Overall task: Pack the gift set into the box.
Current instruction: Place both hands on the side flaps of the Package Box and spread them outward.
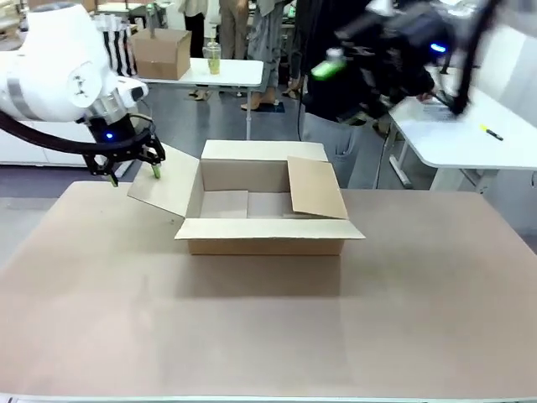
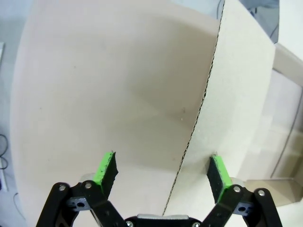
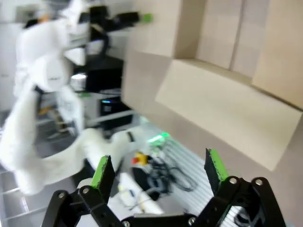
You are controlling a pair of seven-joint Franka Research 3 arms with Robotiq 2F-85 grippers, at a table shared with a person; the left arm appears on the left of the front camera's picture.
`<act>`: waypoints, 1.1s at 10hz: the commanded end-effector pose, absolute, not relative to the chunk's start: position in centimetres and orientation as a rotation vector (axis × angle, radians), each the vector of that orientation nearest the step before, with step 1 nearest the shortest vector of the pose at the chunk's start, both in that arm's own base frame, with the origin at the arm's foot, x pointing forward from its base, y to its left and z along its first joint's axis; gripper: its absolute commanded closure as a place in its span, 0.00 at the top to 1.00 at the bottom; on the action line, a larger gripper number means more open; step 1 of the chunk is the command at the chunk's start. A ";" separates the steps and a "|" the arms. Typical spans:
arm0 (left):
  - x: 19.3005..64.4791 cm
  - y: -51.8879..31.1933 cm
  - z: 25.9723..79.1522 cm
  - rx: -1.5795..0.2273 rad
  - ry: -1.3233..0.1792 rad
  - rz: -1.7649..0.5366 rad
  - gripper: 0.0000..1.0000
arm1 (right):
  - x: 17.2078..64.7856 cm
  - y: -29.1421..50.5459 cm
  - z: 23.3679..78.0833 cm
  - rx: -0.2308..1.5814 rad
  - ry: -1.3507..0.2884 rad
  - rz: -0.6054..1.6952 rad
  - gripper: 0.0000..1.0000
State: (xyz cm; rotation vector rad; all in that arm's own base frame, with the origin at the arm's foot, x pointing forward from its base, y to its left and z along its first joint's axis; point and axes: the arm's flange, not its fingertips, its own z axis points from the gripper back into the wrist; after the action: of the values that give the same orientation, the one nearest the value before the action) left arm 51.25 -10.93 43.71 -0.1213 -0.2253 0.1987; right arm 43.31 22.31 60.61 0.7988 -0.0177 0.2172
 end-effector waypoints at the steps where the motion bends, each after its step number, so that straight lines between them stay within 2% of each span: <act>1: 51.3 -11.0 43.9 -0.101 -0.224 0.213 1.00 | 47.2 24.7 59.6 0.514 -0.017 0.199 1.00; 4: 51.3 -11.0 43.9 -0.101 -0.224 0.213 1.00 | 48.6 31.0 57.4 0.204 -0.179 0.161 1.00; 5: 51.3 -11.0 43.9 -0.101 -0.224 0.213 1.00 | 49.1 32.4 56.3 0.173 -0.222 0.164 1.00; 7: 51.3 -11.0 43.9 -0.101 -0.224 0.213 1.00 | 50.2 35.2 52.9 -0.044 -0.341 0.180 1.00; 9: 51.3 -11.0 43.9 -0.101 -0.224 0.213 1.00 | 50.3 37.4 49.1 -0.103 -0.366 0.207 1.00; 10: 51.3 -11.0 43.9 -0.101 -0.224 0.213 1.00 | 50.0 36.8 48.0 -0.040 -0.269 0.255 1.00; 11: 51.3 -11.0 43.9 -0.101 -0.224 0.213 1.00 | 49.4 35.9 49.8 -0.065 -0.352 0.248 1.00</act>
State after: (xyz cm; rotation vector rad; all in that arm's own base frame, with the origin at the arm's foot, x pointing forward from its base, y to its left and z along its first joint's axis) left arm 51.26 -10.93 43.75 -0.1209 -0.2258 0.1986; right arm 49.59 36.85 47.26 -0.0765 -0.3153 0.2620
